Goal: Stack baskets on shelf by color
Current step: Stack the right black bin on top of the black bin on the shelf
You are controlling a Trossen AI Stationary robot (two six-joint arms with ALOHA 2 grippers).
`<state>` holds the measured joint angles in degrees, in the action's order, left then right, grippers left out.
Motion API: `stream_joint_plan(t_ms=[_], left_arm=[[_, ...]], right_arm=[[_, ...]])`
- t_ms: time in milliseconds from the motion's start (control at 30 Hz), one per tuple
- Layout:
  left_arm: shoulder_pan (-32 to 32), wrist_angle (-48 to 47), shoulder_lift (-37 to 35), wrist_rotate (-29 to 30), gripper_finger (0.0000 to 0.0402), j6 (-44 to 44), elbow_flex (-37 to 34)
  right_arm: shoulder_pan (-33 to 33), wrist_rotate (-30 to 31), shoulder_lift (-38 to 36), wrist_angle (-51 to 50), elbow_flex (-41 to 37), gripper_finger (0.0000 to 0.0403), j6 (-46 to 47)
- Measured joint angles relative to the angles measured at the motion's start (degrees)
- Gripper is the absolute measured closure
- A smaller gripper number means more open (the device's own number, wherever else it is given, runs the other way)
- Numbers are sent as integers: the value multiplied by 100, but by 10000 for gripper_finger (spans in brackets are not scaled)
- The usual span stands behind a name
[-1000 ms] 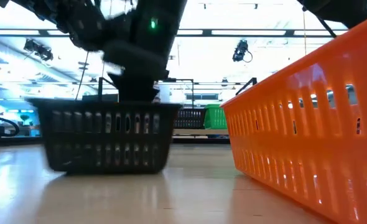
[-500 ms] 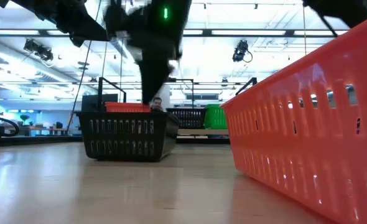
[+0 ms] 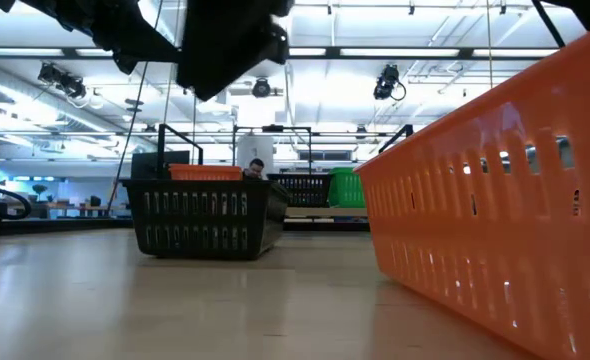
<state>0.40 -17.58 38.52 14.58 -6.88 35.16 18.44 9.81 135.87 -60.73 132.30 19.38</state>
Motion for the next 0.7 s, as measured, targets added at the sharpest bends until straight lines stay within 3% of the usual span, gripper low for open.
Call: stream_joint_plan(t_ms=[400,700], left_arm=[[0,-3,4,-45,370,4,0],[0,11,4,-45,371,10,0]], right_arm=[[-10,-198,12,768,-871,173,136],[8,-159,5,1342,-1346,189,-135]])
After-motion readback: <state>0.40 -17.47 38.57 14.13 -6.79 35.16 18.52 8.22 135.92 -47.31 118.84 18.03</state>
